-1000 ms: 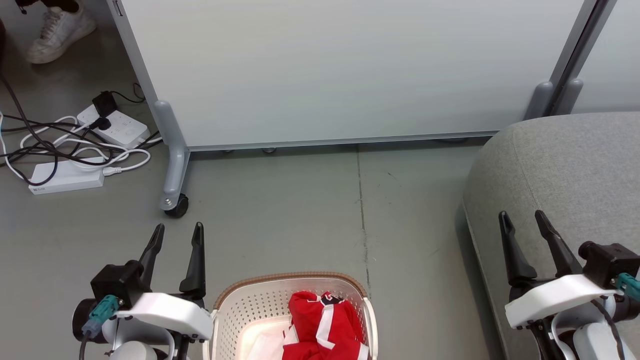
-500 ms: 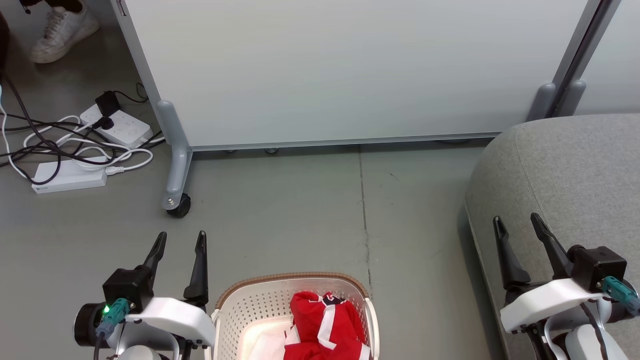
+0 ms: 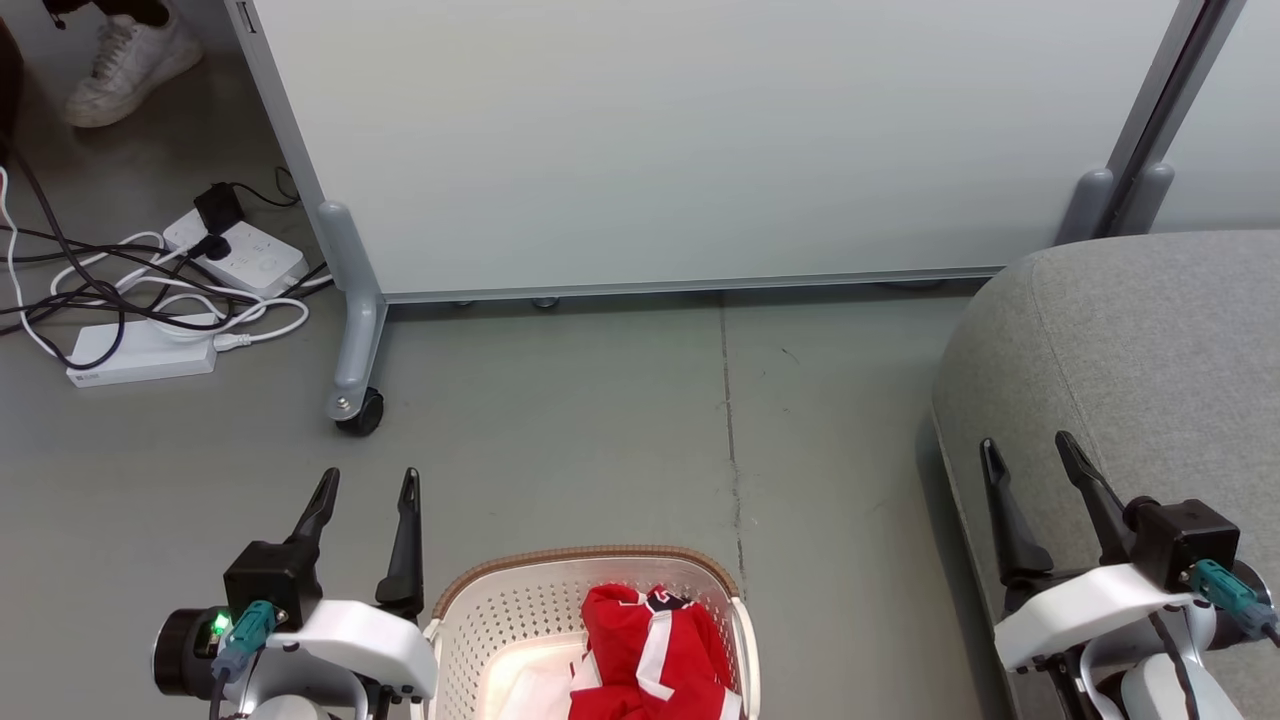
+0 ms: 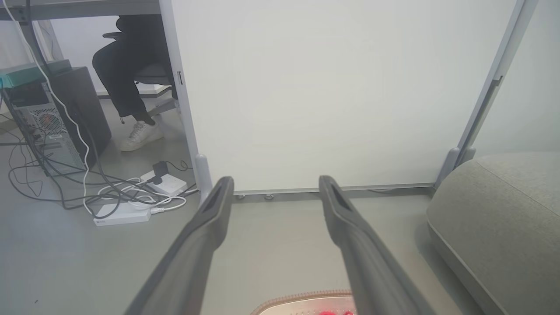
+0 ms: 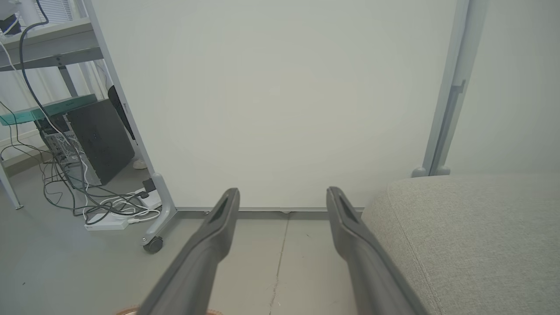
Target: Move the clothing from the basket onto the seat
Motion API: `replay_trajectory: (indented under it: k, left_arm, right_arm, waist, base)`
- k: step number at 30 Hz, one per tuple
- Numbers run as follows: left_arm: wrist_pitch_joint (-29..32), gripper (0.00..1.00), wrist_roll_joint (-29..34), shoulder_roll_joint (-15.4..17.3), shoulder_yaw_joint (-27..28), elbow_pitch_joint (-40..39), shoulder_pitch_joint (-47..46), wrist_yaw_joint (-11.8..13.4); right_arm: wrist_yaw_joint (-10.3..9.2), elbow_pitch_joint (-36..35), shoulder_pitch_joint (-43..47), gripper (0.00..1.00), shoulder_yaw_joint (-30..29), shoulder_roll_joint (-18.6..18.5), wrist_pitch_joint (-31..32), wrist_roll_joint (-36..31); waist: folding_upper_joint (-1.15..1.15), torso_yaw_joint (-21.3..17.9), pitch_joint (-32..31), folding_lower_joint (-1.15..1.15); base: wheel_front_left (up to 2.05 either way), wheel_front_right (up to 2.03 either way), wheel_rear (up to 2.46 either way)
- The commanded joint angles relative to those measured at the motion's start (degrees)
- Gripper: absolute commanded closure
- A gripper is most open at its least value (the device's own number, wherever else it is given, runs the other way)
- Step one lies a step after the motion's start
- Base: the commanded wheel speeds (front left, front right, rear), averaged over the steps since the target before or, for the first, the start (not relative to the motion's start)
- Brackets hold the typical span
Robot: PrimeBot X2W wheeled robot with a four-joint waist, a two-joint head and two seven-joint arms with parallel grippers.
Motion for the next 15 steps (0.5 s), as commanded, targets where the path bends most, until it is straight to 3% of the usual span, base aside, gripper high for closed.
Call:
replay_trajectory:
  k: [1,15]
  left_arm:
    - [-0.04,0.00,0.98,0.05,0.09,-0.17,0.64,0.52]
    - [0.17,0.00,2.87,0.22,-0.51,-0.12,0.88,1.59]
  right_arm:
    - [0.11,0.00,-0.11,0.00,0.15,-0.18,-0.61,-1.14]
    - [0.13,0.88,0.45,0.00,-0.23,-0.04,-1.23,-1.20]
  waist:
    - [0.00,0.04,-0.01,0.00]
    - [0.00,0.34,-0.22,0.00]
  base:
    - [0.00,0.00,0.00]
    - [0.00,0.00,0.00]
